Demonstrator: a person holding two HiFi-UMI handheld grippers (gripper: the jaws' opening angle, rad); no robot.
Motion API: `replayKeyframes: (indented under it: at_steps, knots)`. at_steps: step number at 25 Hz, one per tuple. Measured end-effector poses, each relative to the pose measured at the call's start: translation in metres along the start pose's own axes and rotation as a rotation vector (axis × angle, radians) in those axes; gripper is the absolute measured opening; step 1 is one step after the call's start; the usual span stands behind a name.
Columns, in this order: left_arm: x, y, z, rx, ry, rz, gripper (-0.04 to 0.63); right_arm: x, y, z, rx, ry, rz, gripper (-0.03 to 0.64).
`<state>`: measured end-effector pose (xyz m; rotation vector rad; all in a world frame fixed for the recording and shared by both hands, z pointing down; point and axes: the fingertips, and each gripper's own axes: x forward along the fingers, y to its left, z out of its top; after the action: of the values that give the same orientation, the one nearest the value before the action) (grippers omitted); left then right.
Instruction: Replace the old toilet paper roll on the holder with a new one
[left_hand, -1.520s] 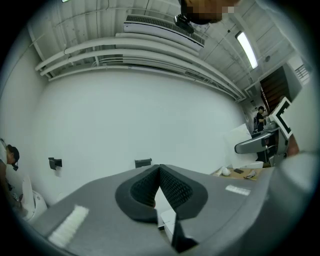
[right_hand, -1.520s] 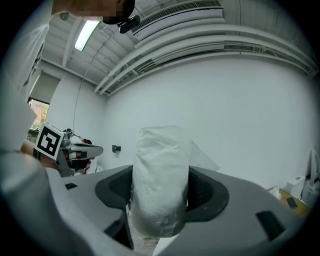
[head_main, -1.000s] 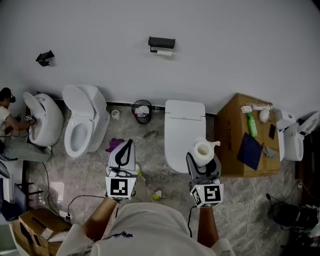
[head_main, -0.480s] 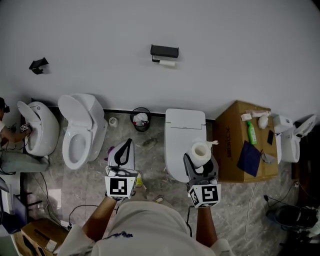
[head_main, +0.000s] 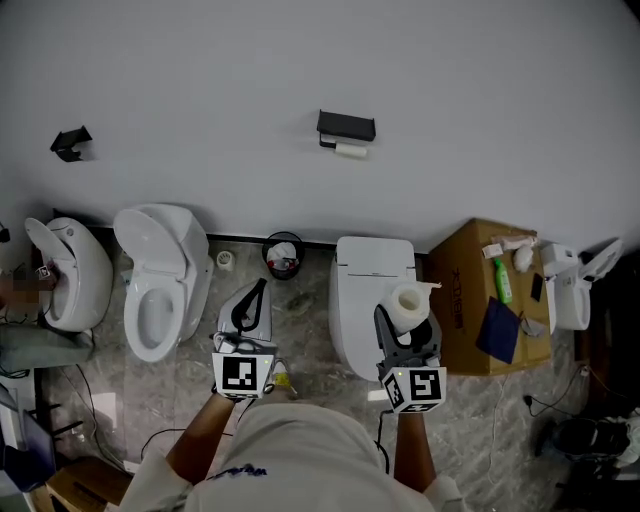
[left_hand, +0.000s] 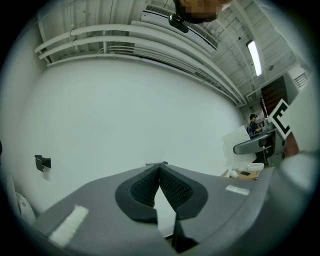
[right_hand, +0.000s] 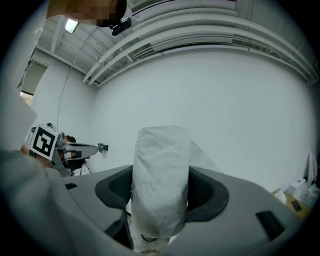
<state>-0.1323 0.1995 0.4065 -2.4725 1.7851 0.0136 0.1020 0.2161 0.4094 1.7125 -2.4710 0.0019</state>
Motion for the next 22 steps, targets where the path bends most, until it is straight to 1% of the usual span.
replayKeyframes:
  at_steps: [5,8,10,13,17,22]
  knots:
    - [0.006,0.031,-0.006,-0.030,-0.007,-0.006,0.005,0.025,0.014,0.007,-0.007,0.009,-0.029,0.290]
    - [0.011,0.044,-0.014,-0.029,0.007,-0.022,0.011,0.037,0.024,0.010,-0.016,0.013,-0.038,0.290]
    - [0.011,0.048,-0.016,-0.029,0.009,-0.034,0.025,0.041,0.029,0.010,-0.020,0.023,-0.042,0.290]
    - [0.014,0.053,-0.015,-0.043,-0.012,-0.035,0.026,0.046,0.034,0.011,-0.029,0.032,-0.048,0.290]
    - [0.022,0.056,-0.020,-0.062,-0.014,-0.041,0.026,0.051,0.031,0.013,-0.041,0.032,-0.061,0.290]
    - [0.033,0.053,-0.032,-0.044,0.023,-0.080,0.029,0.062,0.026,0.006,-0.027,0.042,-0.071,0.290]
